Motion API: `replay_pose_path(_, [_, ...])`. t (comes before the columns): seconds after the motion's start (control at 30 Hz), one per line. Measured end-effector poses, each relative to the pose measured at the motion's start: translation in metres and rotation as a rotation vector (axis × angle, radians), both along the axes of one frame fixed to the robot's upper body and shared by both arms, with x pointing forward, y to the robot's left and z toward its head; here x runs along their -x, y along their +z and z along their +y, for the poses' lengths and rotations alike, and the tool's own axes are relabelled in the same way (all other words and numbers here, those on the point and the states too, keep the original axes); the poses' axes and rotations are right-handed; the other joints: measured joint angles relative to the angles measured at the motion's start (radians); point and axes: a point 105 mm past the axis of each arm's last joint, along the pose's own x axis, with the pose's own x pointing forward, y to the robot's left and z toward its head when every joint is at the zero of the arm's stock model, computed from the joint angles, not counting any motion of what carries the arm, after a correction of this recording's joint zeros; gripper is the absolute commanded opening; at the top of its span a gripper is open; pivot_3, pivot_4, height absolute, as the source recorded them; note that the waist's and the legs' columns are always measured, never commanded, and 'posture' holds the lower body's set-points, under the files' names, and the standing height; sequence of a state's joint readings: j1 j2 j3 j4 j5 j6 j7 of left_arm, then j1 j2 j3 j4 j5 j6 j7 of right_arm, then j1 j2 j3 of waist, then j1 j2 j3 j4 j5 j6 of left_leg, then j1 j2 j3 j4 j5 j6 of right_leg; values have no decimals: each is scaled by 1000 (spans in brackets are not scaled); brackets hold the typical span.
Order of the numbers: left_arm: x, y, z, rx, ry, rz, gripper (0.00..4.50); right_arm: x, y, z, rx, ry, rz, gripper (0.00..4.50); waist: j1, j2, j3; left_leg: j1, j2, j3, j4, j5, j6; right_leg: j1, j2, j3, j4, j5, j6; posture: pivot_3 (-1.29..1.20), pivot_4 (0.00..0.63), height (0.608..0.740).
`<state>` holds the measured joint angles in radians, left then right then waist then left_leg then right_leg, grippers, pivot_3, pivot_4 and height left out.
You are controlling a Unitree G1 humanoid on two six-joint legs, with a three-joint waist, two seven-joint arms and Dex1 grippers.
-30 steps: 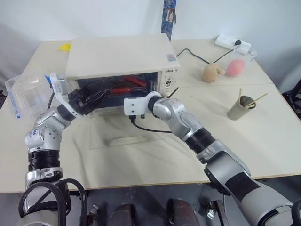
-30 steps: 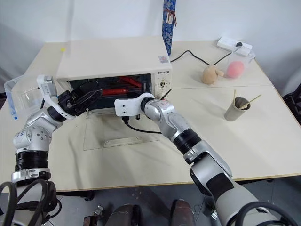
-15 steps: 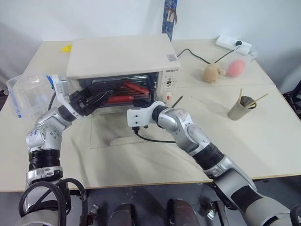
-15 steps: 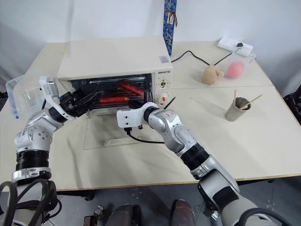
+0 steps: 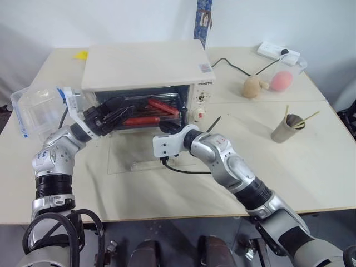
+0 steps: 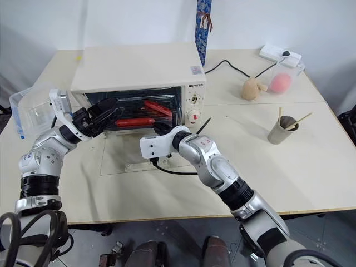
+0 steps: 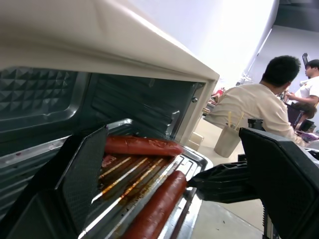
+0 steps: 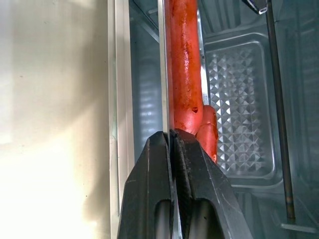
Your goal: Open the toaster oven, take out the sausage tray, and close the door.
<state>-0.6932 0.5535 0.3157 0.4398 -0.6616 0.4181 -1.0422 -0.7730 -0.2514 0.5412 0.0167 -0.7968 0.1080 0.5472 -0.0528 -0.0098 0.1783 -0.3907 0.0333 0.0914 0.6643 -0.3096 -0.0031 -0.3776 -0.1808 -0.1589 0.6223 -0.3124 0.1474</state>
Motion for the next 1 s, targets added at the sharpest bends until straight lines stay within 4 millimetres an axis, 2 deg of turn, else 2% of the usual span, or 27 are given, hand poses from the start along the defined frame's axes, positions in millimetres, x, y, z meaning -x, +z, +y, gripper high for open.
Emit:
replay_pose_path(0.3, [2, -1, 1, -8, -1, 6, 4500, 9, -4, -3, 3, 26, -24, 9, 0, 0, 0, 0, 0, 0, 0, 0, 0, 0, 0, 0, 0, 0, 0, 0, 150, 740])
replay_pose_path(0.43, [8, -7, 3, -30, -5, 31, 4500, 10, -4, -4, 7, 39, -34, 9, -1, 0, 0, 0, 0, 0, -1, 0, 0, 0, 0, 0, 0, 0, 0, 0, 150, 740])
replay_pose_path(0.57, [17, -14, 15, -72, 14, 74, 4500, 11, -6, -8, 18, 38, -44, 9, 3, -1, 0, 0, 0, -1, -1, 0, 0, 0, 0, 0, 0, 0, 0, 0, 150, 740])
replay_pose_path(1.0, [38, -12, 29, -111, 36, 99, 4500, 19, -10, -19, 19, 49, -65, 9, 25, -1, 1, -1, 0, 0, 0, 0, 0, 0, 0, 0, -1, 0, 0, 0, 150, 740])
